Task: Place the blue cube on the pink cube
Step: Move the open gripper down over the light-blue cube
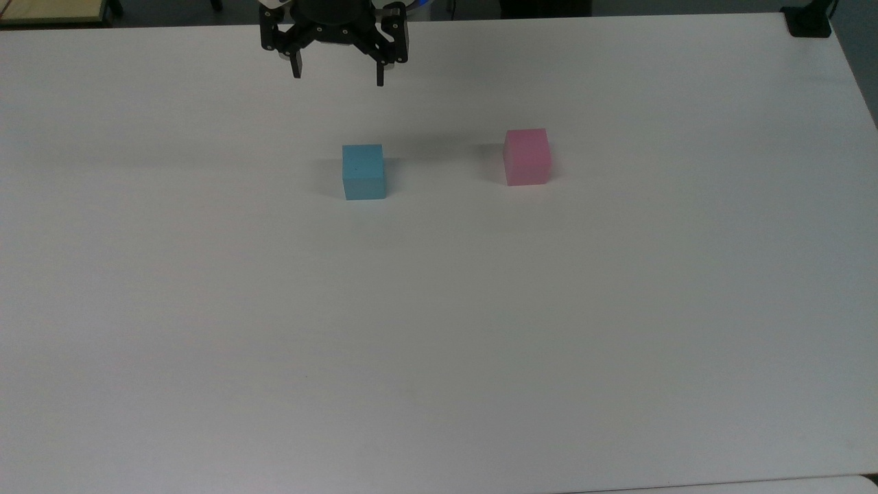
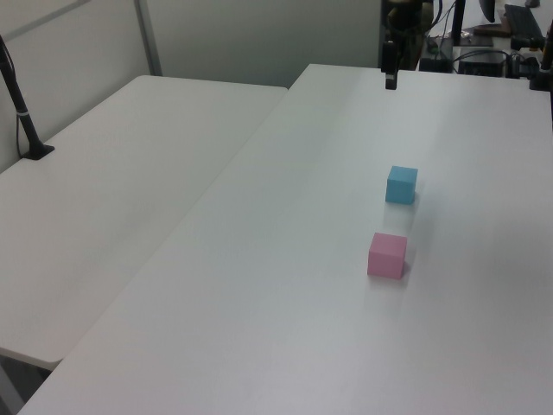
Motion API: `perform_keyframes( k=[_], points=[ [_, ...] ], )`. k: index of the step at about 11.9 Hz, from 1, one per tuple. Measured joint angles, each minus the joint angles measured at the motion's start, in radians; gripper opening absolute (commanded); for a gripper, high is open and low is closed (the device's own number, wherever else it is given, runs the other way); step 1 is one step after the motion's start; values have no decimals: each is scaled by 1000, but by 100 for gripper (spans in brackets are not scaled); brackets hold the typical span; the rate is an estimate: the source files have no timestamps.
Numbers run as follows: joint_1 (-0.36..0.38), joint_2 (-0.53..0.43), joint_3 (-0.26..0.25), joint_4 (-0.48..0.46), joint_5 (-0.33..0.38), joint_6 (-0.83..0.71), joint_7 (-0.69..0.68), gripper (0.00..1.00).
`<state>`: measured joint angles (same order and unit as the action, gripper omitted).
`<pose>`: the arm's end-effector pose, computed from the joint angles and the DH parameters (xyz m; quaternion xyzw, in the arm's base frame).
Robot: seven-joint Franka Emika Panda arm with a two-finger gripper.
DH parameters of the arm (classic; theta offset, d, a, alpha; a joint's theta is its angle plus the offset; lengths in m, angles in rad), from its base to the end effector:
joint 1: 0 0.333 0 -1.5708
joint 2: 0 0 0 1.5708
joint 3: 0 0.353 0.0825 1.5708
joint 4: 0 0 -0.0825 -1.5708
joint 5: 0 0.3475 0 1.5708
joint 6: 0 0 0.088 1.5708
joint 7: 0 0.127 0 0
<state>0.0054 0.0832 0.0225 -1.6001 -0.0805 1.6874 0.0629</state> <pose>0.5547 0.0056 0.5946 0.9992 -0.0129 0.0038 0.0389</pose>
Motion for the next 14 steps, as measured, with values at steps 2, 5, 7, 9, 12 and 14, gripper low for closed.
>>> perform_keyframes(
  k=[2,5,7,9,12,14],
  points=[
    [0,-1,0,-1,0,-2,0,100],
    [0,-1,0,-5,0,-2,0,100],
    [0,0,0,-22,0,-3,-15,100],
    [0,2,0,-56,0,-3,-34,100],
    [2,3,-1,-114,0,29,-48,100],
    [25,6,-19,-204,0,125,-51,100]
  ],
)
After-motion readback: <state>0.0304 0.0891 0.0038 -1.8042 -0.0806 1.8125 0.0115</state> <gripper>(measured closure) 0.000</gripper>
